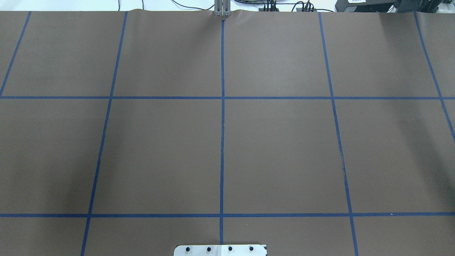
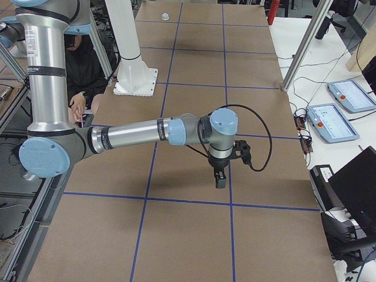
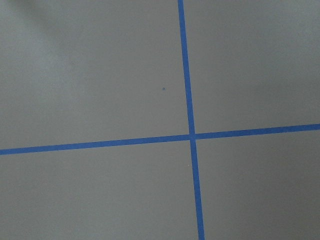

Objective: Place and press bell with both arms

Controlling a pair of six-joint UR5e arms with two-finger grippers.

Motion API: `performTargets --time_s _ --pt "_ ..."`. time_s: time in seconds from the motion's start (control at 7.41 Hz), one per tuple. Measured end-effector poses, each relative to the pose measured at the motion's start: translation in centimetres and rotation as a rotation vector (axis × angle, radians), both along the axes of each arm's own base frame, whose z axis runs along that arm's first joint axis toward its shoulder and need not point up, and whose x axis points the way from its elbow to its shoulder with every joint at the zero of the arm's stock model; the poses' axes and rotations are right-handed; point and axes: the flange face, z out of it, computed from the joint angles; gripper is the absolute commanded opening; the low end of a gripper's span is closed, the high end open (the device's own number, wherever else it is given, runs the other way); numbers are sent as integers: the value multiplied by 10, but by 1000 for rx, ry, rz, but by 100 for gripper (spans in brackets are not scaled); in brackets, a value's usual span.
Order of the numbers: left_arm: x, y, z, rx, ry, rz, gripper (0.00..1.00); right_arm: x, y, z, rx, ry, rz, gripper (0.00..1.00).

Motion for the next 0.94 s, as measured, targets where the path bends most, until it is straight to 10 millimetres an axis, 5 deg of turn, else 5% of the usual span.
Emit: performTargets --time_s 0.54,0.94 --pt "60 8 19 -14 -7 121 100 0 1 4 -5 1 -6 100" --pt "93 74 82 -155 -10 213 100 0 3 8 -12 1 -8 100"
